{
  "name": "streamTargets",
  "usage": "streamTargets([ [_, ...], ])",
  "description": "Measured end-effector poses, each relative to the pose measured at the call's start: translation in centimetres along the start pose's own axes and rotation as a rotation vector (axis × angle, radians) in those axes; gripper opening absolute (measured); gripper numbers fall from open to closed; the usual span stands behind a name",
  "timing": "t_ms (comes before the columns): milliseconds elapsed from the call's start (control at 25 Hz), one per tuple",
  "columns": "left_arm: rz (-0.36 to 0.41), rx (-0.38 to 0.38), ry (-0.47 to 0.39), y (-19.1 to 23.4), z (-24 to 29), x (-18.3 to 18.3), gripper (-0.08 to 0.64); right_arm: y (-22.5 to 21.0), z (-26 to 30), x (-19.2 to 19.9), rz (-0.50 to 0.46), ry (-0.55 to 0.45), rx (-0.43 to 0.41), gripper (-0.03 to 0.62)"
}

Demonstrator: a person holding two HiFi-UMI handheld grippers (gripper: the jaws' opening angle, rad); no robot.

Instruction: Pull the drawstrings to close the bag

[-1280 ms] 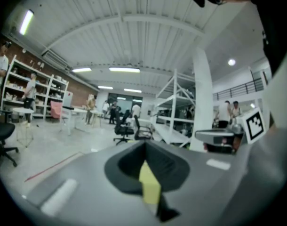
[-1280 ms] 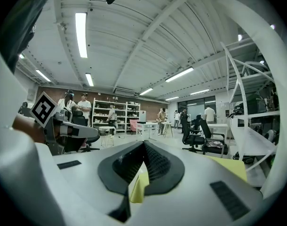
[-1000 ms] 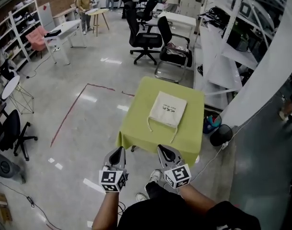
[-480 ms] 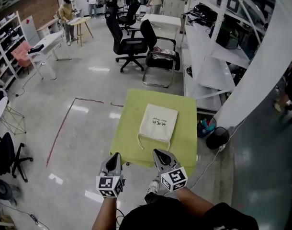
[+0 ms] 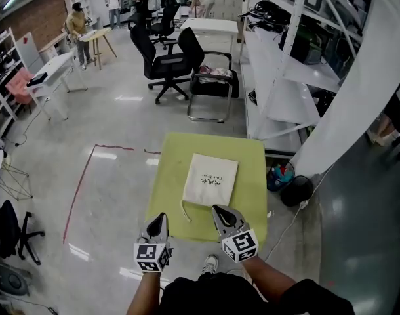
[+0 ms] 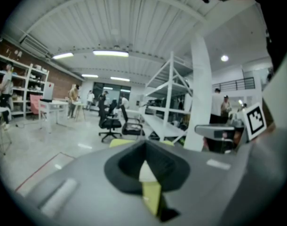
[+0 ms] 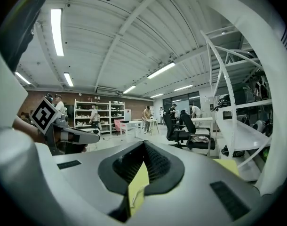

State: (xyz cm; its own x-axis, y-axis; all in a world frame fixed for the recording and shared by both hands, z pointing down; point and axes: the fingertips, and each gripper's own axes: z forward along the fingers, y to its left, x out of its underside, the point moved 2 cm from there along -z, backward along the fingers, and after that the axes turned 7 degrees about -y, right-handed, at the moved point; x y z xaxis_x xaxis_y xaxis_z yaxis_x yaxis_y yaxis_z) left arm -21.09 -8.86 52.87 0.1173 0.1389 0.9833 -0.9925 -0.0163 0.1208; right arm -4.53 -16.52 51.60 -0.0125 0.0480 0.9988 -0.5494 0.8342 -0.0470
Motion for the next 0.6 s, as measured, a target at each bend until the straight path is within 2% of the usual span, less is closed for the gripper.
streamTargets([
  [400,0.000,0.087,0.079,-0.3,4.6,2.0,0.003,-3.1,0.5,2.3,0.019,0.064,0.076,-0.008],
  [600,0.007,0.141,0.131,-0.1,6.2,3.9,0.003,-4.2,0.5,4.2,0.027,0.108,0.141,-0.008],
])
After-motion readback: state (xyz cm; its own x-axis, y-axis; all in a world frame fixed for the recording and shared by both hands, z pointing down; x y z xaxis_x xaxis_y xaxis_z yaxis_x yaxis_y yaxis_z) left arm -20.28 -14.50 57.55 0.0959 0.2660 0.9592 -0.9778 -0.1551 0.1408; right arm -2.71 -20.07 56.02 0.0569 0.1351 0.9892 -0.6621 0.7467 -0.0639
